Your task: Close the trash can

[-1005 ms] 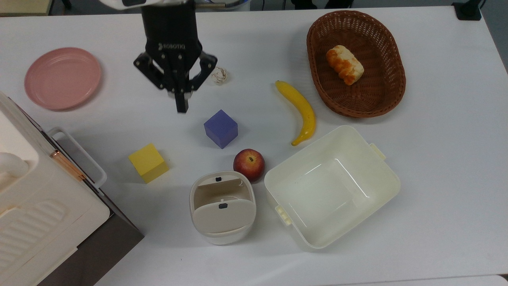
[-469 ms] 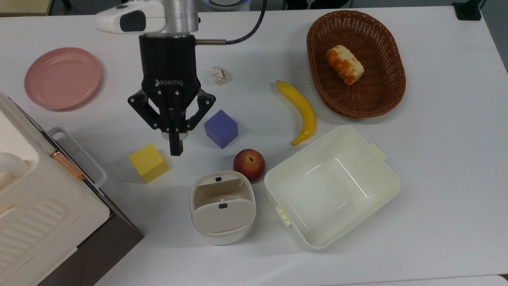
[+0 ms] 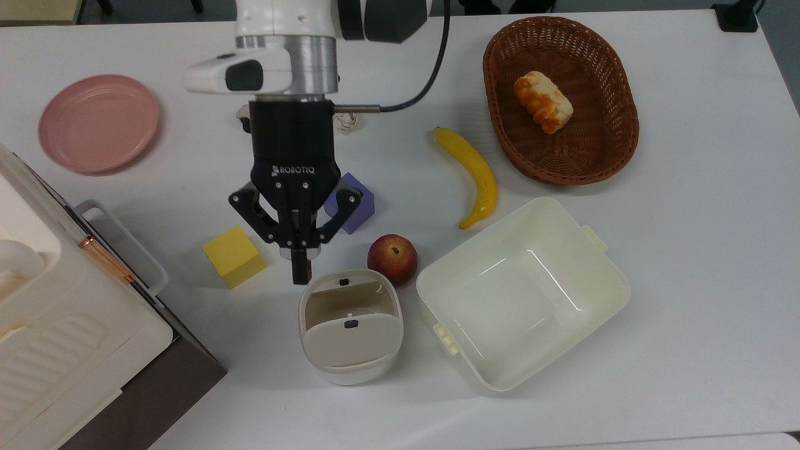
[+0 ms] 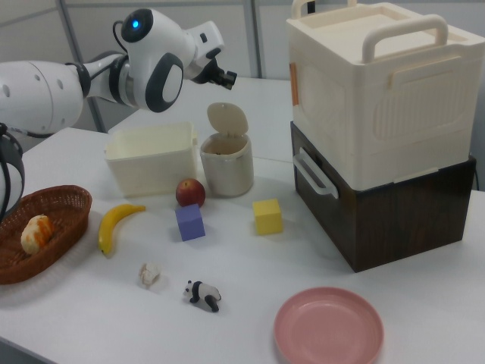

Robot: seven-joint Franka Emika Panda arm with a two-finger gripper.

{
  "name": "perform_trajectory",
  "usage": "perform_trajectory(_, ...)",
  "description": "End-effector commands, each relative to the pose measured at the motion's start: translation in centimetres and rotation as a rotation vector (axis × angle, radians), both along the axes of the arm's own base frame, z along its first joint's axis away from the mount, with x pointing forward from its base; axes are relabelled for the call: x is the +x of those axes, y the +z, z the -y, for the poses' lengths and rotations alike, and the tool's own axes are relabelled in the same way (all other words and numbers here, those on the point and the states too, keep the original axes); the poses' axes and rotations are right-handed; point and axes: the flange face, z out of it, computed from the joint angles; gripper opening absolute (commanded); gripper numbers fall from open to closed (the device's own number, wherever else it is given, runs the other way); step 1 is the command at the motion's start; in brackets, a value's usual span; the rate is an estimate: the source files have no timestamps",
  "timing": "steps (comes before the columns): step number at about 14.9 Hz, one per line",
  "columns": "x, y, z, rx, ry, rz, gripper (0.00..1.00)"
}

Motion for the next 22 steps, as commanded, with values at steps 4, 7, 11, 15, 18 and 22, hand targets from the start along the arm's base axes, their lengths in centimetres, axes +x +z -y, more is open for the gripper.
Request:
perform_trajectory(4, 1.0, -0.8, -1.3, -0.036, 0.020, 0.042, 0.01)
perform_trajectory(7, 1.0, -0.7, -1.3, -0.039, 0.022, 0.045, 0.01)
perform_trajectory(11, 1.8, -2.1, -1.2, -0.048, 0.020, 0.035, 0.01)
perform_trajectory(15, 2.0, -2.1, -1.3, -0.050, 0.023, 0.039, 0.01)
perform_trajectory(18, 2.7, -2.9, -1.9, -0.051, 0.030, 0.044, 0.01)
perform_trajectory(22, 2.8, -3.4, -2.0, -0.072, 0.037, 0.038, 0.01)
